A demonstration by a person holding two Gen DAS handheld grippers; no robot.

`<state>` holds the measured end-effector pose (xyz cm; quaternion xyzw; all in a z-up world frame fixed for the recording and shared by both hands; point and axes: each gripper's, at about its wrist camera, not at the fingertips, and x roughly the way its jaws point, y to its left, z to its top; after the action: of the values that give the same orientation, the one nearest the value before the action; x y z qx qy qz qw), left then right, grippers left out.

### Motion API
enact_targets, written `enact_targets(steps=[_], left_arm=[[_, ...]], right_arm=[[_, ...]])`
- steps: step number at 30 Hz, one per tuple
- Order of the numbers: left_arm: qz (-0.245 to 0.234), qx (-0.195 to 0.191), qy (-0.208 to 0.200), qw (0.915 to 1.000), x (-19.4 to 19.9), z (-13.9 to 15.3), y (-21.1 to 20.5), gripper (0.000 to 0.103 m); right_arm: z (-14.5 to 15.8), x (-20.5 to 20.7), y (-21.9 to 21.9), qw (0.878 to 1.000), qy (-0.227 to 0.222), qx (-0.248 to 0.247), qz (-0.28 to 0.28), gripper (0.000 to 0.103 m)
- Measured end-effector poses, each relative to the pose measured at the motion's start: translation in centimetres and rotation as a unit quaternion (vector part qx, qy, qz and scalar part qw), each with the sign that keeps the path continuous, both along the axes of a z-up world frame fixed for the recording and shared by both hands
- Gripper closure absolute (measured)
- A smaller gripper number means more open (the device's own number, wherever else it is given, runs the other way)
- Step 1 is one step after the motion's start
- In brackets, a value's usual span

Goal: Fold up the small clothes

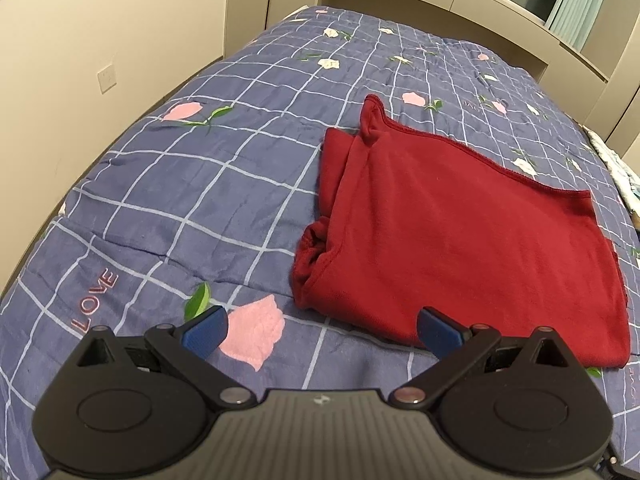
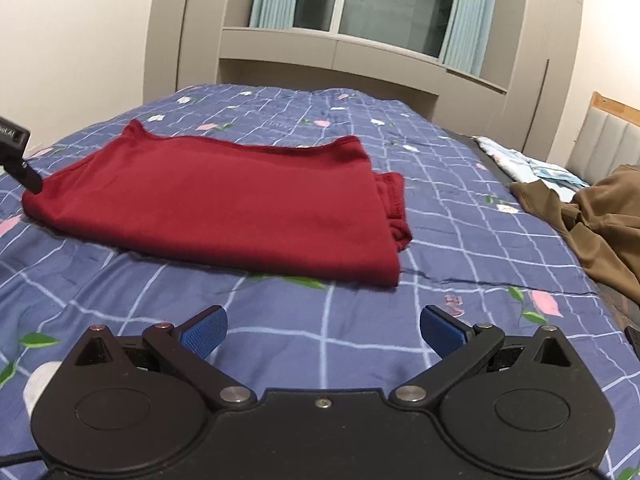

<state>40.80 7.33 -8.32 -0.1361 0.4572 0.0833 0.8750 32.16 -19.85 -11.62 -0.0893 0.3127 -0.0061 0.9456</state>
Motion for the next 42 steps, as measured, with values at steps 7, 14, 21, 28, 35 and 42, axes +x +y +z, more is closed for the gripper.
enact_targets(steps=[7, 14, 21, 28, 35, 42], left_arm=[[0.014, -0.014, 0.011, 0.9997, -1.7, -1.0, 0.4, 0.001], [0.032, -0.029, 0.023, 0.9988, -3.5, -2.1, 1.0, 0.001], [0.038, -0.036, 0.008, 0.9986, -3.3, -1.8, 1.1, 0.001], [0.047, -0.051, -0.013, 0.9975, -1.3, -2.5, 0.6, 0.001], [0.070, -0.059, -0.030, 0.9954, 1.0, -3.3, 1.0, 0.001], [0.092, -0.070, -0.038, 0.9925, 2.4, -3.8, 2.3, 0.001]], right_arm=[[-0.6, -0.1, 0.6, 1.000, 0.011, -0.002, 0.006, 0.001], [-1.2, -0.2, 0.2, 1.000, 0.018, 0.004, 0.000, 0.001], [-1.3, 0.0, -0.2, 1.000, 0.022, 0.019, -0.002, 0.001], [-0.4, 1.7, -0.3, 0.999, -0.002, 0.035, 0.011, 0.001], [0.2, 7.0, 2.2, 0.996, -0.044, 0.016, 0.071, 0.001], [-0.4, 13.1, 5.7, 0.990, -0.084, -0.037, 0.102, 0.001]])
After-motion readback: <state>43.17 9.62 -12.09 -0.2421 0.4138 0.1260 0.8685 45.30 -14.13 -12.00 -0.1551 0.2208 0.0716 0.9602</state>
